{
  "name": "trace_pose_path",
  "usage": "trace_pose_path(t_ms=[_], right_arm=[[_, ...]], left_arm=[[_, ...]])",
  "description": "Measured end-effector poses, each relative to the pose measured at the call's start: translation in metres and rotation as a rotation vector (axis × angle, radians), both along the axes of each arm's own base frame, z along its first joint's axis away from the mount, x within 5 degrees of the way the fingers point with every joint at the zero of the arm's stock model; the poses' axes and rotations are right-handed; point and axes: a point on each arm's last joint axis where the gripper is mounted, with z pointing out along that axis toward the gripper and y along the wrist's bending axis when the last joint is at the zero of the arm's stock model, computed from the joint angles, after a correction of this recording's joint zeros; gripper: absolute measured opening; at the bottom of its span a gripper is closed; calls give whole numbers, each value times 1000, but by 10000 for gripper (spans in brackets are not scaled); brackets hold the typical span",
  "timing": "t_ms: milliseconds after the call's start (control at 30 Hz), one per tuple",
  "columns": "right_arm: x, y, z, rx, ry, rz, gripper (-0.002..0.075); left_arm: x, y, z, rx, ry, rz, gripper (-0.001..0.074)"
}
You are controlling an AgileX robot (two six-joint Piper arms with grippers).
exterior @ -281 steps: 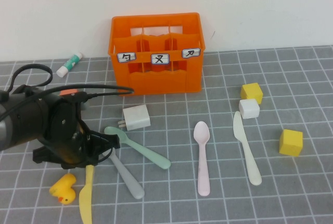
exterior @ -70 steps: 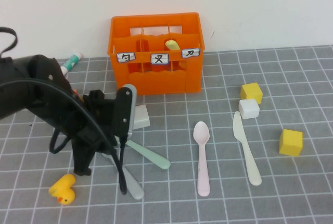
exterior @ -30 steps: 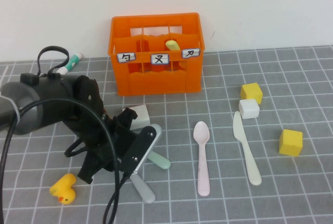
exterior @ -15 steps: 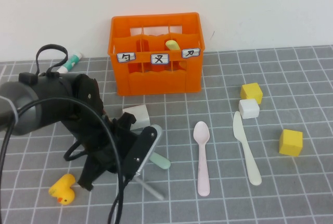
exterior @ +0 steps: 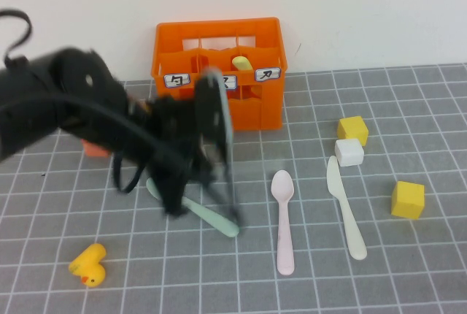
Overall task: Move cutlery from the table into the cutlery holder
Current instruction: Place the fork on the box
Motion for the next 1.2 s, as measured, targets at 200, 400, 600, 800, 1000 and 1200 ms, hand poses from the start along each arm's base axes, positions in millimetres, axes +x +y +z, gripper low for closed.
trace_pose_path(t_ms=[200,400,600,800,1000,1200], right_arm=[[0,0,0,-1,0,1,-3],[0,0,0,-1,0,1,-3],[0,0,0,1,0,1,-3],[0,0,0,7,0,0,-3],[0,0,0,7,0,0,-3],[0,0,0,7,0,0,-3]], left_arm=[[19,-12,51,-342,-34,305,48],[46,6,95,-760,-36,638,48],[73,46,110,-1108,-27,912,48],[104,42,75,-1065,-22,876,48],[128,20,33,-1009,91,689,46],[138,12,32,-1018,96,612,43]])
